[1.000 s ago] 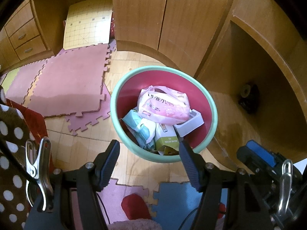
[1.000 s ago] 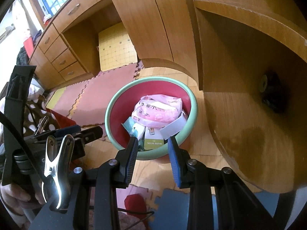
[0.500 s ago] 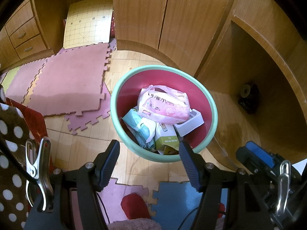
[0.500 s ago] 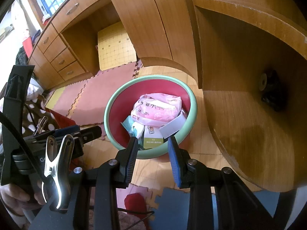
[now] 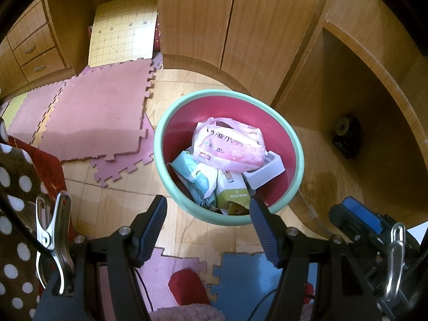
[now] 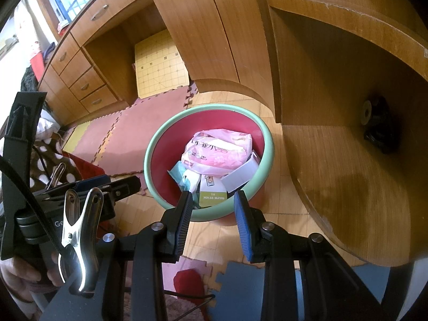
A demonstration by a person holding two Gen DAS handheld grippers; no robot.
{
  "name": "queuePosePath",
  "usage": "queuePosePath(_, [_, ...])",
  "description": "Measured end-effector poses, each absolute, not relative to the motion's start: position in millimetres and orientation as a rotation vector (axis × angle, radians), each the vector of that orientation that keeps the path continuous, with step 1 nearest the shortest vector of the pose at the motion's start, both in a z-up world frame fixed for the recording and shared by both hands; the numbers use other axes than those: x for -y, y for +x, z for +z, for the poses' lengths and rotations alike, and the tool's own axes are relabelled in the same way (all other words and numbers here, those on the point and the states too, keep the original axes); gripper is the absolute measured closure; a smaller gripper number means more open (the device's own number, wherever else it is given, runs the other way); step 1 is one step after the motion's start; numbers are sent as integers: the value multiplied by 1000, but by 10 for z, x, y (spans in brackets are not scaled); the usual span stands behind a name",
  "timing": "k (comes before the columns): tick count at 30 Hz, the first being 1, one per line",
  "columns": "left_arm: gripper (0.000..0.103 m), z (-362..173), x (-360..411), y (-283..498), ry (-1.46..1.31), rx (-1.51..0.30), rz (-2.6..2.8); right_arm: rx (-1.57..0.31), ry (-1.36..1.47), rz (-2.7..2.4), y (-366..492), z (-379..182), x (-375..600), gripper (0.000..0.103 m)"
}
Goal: Collect trash
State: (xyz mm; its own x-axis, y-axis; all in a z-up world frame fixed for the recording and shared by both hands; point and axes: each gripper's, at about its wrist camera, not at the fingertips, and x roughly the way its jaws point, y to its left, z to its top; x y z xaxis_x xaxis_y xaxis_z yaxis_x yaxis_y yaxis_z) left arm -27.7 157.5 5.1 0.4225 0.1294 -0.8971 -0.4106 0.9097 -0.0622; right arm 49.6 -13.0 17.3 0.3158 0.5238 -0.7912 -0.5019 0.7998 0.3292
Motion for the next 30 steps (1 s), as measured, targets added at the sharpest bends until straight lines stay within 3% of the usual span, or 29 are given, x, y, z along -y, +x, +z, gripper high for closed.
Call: queuePosePath(30, [35, 29, -1562, -280, -299, -1096, 345, -1062, 40, 648, 508, 109, 187, 70])
